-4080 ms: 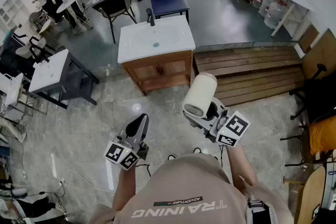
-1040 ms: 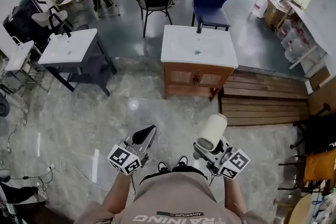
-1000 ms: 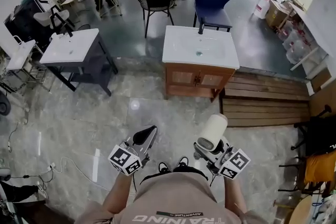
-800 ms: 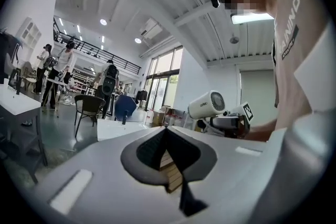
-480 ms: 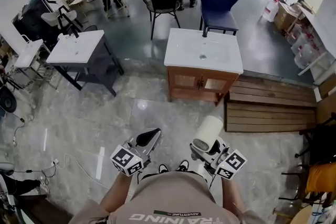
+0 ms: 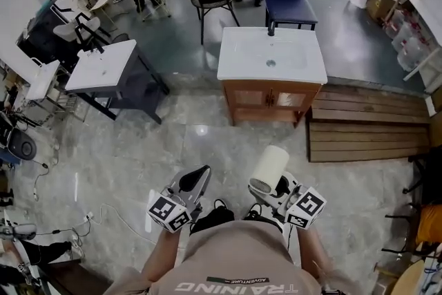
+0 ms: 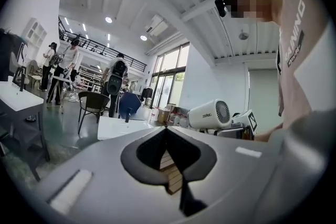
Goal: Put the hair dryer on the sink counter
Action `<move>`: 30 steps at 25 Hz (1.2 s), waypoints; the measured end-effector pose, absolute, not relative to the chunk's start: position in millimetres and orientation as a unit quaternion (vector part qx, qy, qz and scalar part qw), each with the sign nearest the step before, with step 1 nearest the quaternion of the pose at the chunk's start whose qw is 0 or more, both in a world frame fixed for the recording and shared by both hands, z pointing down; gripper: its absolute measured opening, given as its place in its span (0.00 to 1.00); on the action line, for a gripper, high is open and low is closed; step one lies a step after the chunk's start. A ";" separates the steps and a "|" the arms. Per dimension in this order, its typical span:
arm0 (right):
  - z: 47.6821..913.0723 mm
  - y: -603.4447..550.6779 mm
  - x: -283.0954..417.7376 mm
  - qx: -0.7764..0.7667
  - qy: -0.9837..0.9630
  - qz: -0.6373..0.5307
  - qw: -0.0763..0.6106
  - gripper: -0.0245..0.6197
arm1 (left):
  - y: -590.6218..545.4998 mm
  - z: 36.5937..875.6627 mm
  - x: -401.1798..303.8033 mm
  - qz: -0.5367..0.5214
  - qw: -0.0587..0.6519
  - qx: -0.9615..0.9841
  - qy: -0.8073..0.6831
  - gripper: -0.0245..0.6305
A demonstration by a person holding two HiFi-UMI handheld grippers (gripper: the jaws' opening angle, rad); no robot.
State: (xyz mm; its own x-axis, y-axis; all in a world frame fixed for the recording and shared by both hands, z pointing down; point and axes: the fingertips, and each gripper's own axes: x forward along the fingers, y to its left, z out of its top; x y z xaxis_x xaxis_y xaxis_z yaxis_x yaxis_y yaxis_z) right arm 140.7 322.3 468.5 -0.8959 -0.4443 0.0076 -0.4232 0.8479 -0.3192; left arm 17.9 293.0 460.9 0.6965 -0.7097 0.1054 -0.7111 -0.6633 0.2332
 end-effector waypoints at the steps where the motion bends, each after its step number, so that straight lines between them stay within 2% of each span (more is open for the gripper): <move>1: 469.2 319.5 137.6 -0.225 0.961 -0.160 0.033 0.38 | 289.9 462.5 15.4 0.002 0.131 0.912 -0.389 0.05; 8: 462.5 281.2 109.3 -0.243 0.955 -0.166 0.044 0.38 | 244.7 459.6 -12.3 -0.032 0.118 0.922 -0.367 0.05; 17: 427.0 209.7 53.1 -0.283 0.943 -0.149 0.096 0.38 | 172.4 441.8 -105.5 -0.048 0.092 0.929 -0.356 0.05; 30: 450.1 137.1 -14.5 -0.357 0.917 -0.164 0.074 0.38 | 102.0 464.1 -190.6 -0.068 0.127 0.931 -0.335 0.05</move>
